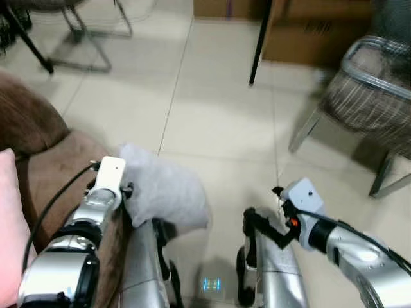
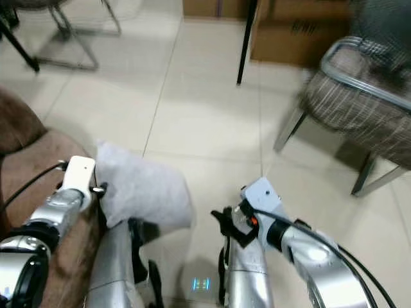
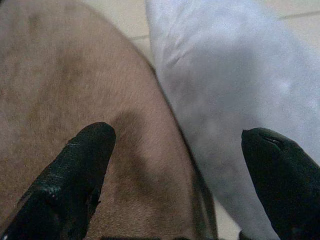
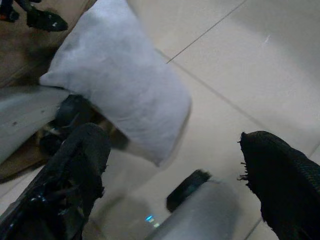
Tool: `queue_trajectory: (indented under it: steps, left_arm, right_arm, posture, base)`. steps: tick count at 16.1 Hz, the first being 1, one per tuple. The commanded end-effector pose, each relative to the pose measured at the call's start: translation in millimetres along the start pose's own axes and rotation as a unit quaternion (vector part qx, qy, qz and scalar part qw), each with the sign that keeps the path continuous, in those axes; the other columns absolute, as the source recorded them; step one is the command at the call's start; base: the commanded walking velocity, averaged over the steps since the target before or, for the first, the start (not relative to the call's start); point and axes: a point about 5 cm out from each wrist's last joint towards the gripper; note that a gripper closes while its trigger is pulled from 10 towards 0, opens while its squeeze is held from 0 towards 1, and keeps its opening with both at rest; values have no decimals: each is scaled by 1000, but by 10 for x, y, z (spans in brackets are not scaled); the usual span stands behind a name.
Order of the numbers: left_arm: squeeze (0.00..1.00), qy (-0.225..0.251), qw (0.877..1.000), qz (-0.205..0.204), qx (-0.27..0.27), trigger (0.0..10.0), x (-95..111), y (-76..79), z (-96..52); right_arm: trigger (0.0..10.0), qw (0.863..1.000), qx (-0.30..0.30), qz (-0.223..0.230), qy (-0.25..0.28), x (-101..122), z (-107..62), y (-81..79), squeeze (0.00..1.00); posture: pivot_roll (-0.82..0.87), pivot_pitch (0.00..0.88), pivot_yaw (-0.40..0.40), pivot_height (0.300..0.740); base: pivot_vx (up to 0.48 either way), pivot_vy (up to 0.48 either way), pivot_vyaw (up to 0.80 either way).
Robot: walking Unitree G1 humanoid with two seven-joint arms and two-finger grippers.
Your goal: Move the pillow to the sofa from floor
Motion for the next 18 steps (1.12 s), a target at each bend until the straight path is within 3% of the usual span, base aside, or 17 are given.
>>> queue_trajectory:
  steps: [1,4,6,7,8,9,10,18]
  left_arm:
    - [0,-26,999,-18,-3,10000,-156,-39,-15]
    - [0,-74,994,-79,-26,10000,-375,-33,-44]
    - [0,-75,989,-122,-39,10000,-387,-33,-48]
    - [0,-78,988,-124,-40,6980,-387,-49,-49]
    - [0,-78,989,-123,-39,6980,-387,-57,-50]
    - [0,-78,989,-121,-40,2980,-382,-60,-49]
    - [0,-75,988,-123,-47,0,-360,-53,-46]
    - [0,-63,987,-124,-80,0,-278,29,-34]
  right_arm:
    - [10000,1000,0,8,0,-3,-40,-66,0]
    - [10000,1000,1,24,-5,-40,-68,-213,0]
    - [10000,999,1,33,-4,-46,-59,-274,0]
    - [10000,999,0,37,-4,-55,-59,-298,0]
    - [10000,999,-1,39,-4,-55,-56,-307,0]
    - [10000,999,-2,42,-5,-64,-62,-318,0]
    - [10000,999,-2,44,-5,-73,-62,-336,0]
    - [10000,999,-14,44,-7,-77,-53,-306,0]
  posture:
    - [-94,322,84,552]
    - [-81,327,106,552]
    - [-70,334,121,552]
    - [-67,336,125,552]
    - [-66,336,127,552]
    - [-64,336,129,552]
    - [-59,333,138,552]
    - [-52,320,150,552]
  base:
    - [0,0,0]
    - [0,0,0]
    - [0,0,0]
    - [0,0,0]
    - [0,0,0]
    - [0,0,0]
    - [0,0,0]
    - [0,0,0]
Point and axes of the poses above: a point about 5 cm out from each wrist's last joint towards the gripper, its own z axis pointing out of the wrist towards the gripper, its own x axis along the axis of the wrist's last joint, y = z × x, and after that the axes turned 7 degrees about z, right-handed
